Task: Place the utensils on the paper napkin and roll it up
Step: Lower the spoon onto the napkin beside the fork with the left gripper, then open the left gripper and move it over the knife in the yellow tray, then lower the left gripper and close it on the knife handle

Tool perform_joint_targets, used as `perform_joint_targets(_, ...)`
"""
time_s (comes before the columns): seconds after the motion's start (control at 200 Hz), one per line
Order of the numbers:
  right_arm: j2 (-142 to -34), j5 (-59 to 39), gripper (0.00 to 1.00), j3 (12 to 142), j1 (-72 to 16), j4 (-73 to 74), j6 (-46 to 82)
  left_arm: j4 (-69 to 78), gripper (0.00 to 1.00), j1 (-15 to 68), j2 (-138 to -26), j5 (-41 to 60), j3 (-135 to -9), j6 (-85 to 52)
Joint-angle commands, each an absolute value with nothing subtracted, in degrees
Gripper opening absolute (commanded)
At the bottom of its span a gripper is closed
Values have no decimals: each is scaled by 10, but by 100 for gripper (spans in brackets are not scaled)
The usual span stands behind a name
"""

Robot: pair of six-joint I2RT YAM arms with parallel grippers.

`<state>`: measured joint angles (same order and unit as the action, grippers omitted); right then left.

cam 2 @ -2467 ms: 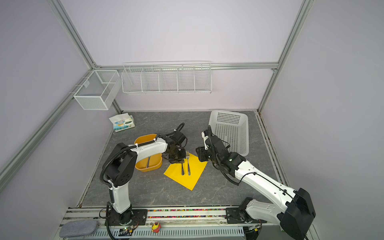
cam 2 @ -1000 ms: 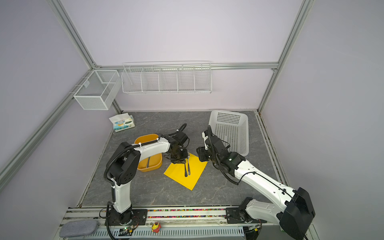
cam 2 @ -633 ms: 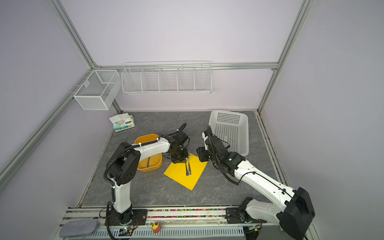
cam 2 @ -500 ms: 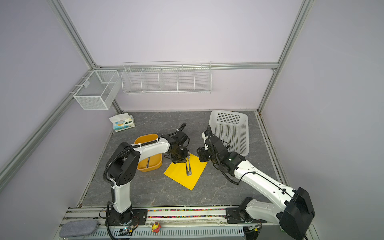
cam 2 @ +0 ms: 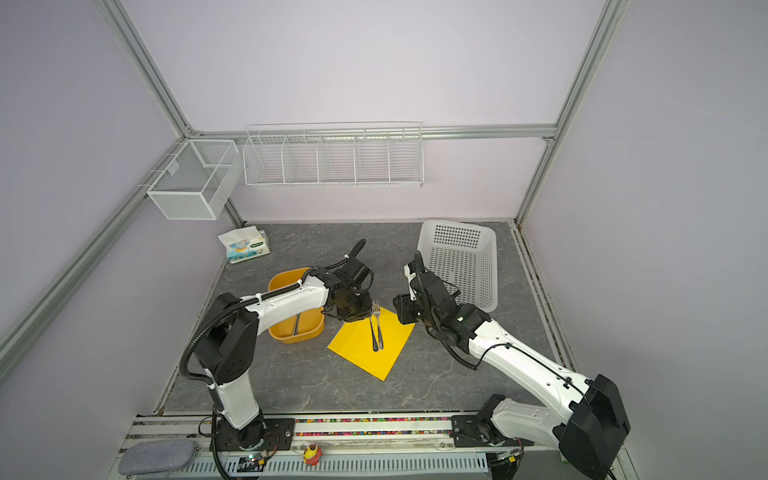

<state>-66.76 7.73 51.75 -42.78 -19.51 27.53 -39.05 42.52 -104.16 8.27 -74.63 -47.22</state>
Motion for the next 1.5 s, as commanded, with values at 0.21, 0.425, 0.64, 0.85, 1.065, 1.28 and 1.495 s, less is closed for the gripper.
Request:
perform_joint_targets(0.21, -651, 14, 59, 507, -425, -113, 263, -453, 29, 404, -915, -87, -723, -445)
perform_joint_targets(0.425, -700, -78, 65, 539, -437, -84, 236, -456, 29, 284, -855, -69, -660, -375)
perform_joint_targets(0.64, -772, -69, 65, 601, -470, -115, 223, -540, 34, 183, -928, -27, -698, -223)
perform_joint_targets(0.85, -814, -53, 66, 637, -486, -133, 219, -539, 34, 135, -990, -1, -689, -166)
perform_joint_targets(1.065, -831, -58, 69, 660, -488, -140, 201, -539, 34, 115, -1035, 34, -702, -153)
perform_joint_targets(1.28, -840, -62, 70, 663, -488, -141, 200, -534, 32, 115, -1073, 37, -709, -159)
perform_joint_targets(1.495, -841, -58, 70, 661, -488, -145, 196, -531, 22, 115, -1098, 38, -707, -171)
